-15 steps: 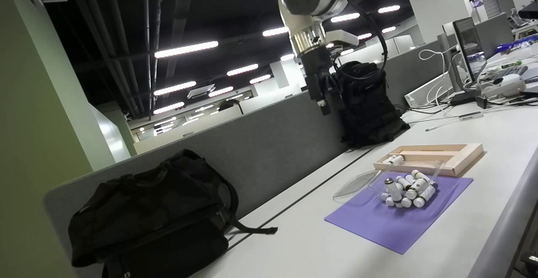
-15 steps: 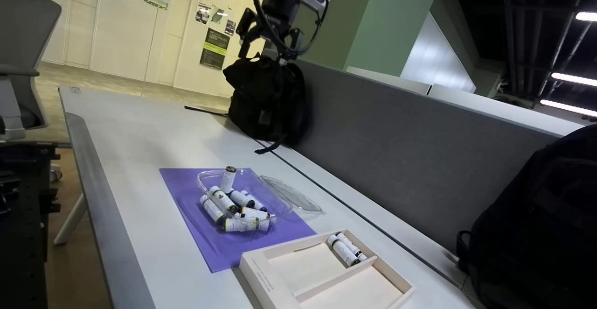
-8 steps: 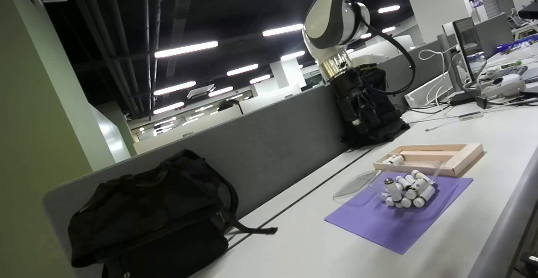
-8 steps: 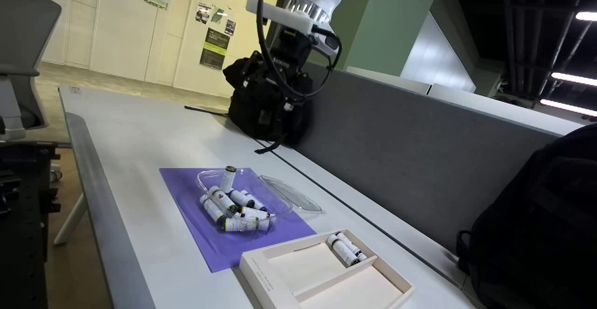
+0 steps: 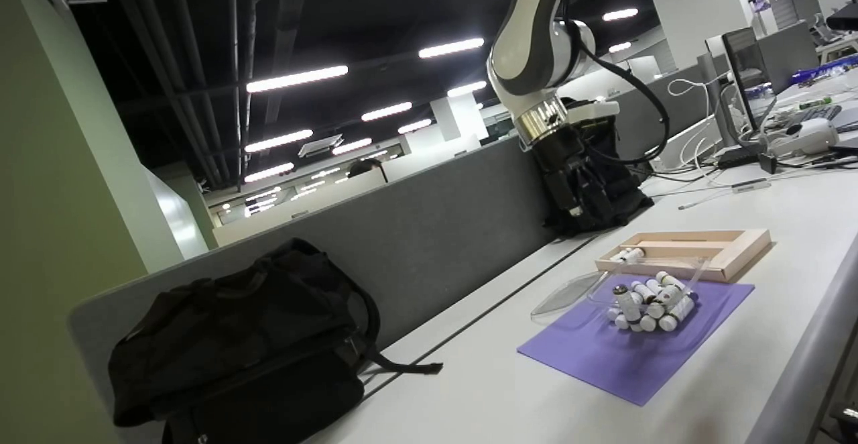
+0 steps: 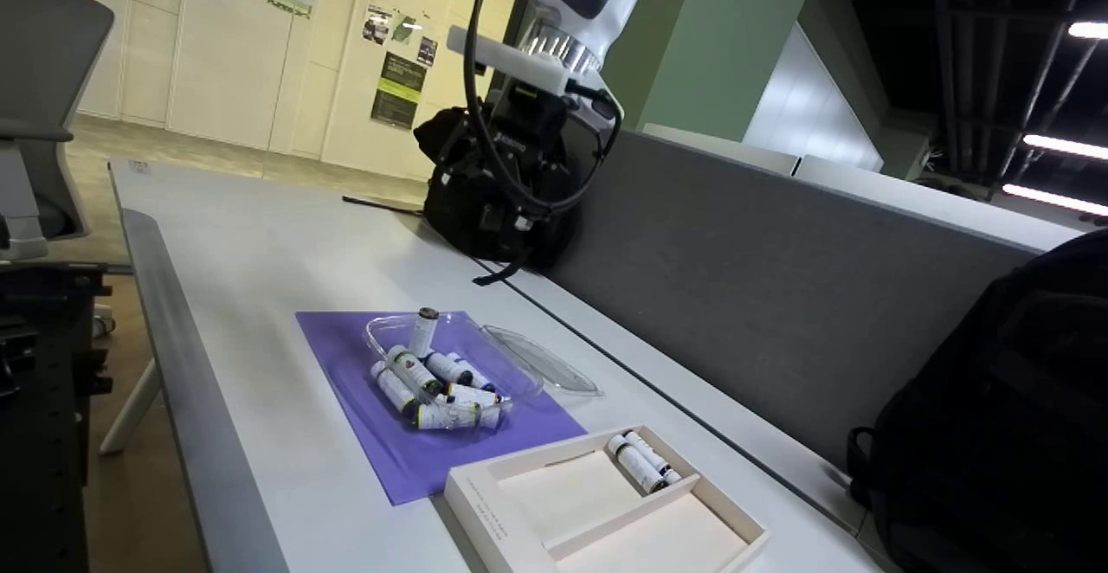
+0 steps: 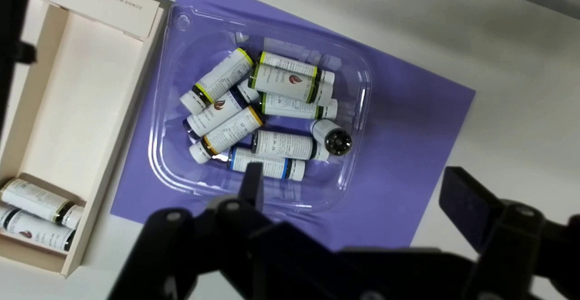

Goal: Take a bottle out of the box and put it on the counter

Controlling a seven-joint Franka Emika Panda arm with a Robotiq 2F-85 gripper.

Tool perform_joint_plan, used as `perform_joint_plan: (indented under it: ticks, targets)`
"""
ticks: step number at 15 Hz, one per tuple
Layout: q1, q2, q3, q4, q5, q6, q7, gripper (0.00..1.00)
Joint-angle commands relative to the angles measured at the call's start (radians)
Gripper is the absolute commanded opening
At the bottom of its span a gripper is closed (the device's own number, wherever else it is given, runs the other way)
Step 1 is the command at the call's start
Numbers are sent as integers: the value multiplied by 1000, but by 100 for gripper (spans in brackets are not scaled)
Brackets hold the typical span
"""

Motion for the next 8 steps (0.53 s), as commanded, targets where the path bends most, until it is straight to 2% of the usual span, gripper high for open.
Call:
perform_joint_plan:
  ticks: [1, 8]
  targets:
    - [-3, 89, 5, -2, -5, 65, -3, 100]
    - [-4, 224, 17, 16, -21, 84, -2, 100]
